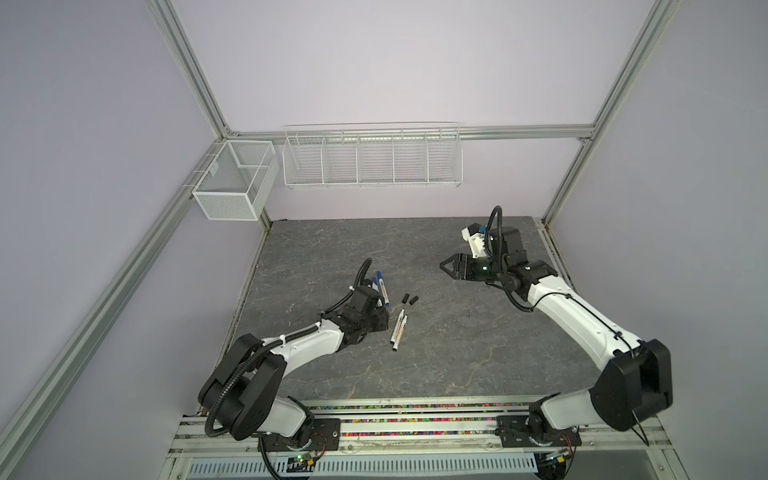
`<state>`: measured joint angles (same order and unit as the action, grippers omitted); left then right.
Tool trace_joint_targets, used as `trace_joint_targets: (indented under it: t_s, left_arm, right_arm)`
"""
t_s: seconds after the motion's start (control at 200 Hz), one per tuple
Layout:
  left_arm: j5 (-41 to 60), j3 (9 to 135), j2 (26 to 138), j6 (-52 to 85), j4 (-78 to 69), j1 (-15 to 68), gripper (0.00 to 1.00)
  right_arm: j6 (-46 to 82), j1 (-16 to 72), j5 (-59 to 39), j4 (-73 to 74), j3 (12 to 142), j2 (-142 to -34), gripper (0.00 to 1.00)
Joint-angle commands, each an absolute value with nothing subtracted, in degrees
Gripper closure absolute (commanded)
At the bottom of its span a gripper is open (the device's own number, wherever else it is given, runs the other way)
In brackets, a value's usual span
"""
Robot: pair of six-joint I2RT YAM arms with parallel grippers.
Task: Insert the pens into the pen caps
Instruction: 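Move the left gripper over the black-tipped white markers and grasp one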
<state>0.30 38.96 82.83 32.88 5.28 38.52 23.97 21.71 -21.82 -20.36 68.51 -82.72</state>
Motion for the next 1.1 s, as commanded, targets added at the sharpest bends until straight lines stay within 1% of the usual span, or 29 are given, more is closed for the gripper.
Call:
trace_joint_targets:
  t_s: [0.0, 0.2, 0.325, 0.41, 0.74, 1.095]
  left_arm:
    - [0.1, 37.9, 82.5, 29.4, 8.8, 39.5, 0.64]
    - [-0.7, 40.7, 85.9, 26.3, 10.6, 43.6, 0.63]
    - [-3.3, 43.1, 88.6, 25.3, 12.4, 46.1, 0.63]
    - [-5.7, 44.5, 89.9, 25.5, 13.5, 46.4, 0.63]
    - [-8.9, 48.0, 93.0, 23.2, 16.4, 47.0, 0.65]
    - [-8.3, 49.2, 96.2, 22.1, 20.1, 49.3, 0.65]
  right_arm:
    - [22.9, 21.4, -21.6, -21.3, 68.5, -81.4, 0.35]
    - [22.8, 21.4, -21.9, -21.5, 68.6, -81.4, 0.36]
    - [22.7, 21.4, -21.9, -21.6, 68.4, -81.3, 0.36]
    - [22.7, 21.4, -21.7, -21.7, 68.2, -81.2, 0.36]
    - [22.3, 21.4, -21.3, -22.4, 68.4, -81.1, 0.36]
    - [22.7, 21.4, -21.4, -22.4, 68.4, -81.5, 0.37]
